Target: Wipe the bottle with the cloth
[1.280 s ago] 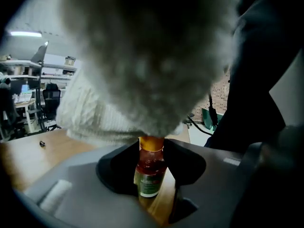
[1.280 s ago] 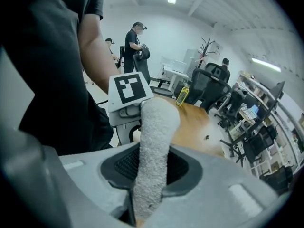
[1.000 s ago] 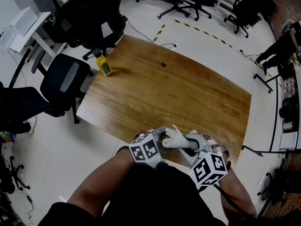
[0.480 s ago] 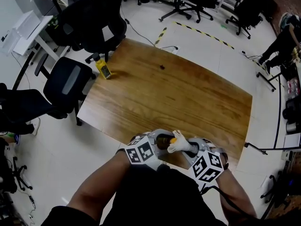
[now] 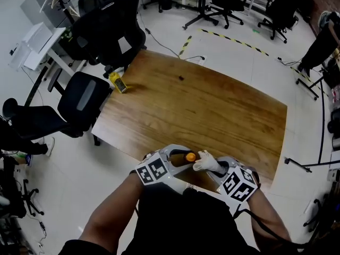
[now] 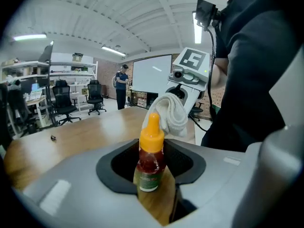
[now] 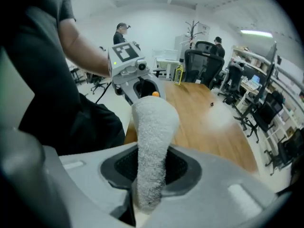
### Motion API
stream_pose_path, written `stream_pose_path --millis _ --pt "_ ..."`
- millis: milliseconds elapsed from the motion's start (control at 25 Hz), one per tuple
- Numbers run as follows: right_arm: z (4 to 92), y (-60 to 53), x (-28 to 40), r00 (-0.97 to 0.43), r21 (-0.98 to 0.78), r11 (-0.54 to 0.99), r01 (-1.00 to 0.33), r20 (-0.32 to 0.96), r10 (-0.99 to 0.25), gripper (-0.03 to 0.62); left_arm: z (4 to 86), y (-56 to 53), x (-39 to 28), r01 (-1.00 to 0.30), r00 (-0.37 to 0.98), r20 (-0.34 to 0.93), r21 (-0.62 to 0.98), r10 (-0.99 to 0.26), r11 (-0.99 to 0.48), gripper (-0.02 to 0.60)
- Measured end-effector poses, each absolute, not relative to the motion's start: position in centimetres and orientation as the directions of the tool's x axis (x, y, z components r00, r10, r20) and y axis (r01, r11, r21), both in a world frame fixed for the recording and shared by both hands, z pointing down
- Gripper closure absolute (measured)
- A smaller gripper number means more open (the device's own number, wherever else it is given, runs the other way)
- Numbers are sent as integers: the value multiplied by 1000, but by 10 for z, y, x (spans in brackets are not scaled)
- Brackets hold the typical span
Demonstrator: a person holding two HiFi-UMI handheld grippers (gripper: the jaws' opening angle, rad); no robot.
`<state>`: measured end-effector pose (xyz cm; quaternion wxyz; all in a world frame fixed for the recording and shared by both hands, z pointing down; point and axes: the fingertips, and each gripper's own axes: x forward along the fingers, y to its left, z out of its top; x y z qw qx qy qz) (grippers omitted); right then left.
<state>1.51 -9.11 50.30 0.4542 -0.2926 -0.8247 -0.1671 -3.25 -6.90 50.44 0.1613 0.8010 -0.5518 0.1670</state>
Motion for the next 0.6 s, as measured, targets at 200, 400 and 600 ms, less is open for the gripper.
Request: stream_pose_path --millis 200,400,600 --pt "487 -106 13 -516 -113 844 525 746 421 503 482 -47 -49 -981 194 419 86 -887 -174 350" --pt "476 -114 19 -617 -120 905 408 695 370 503 458 7 -66 -992 26 362 123 -932 20 413" --pt "443 -109 36 -806 -269 949 165 518 287 505 432 44 -76 -956 -26 316 269 -949 116 565"
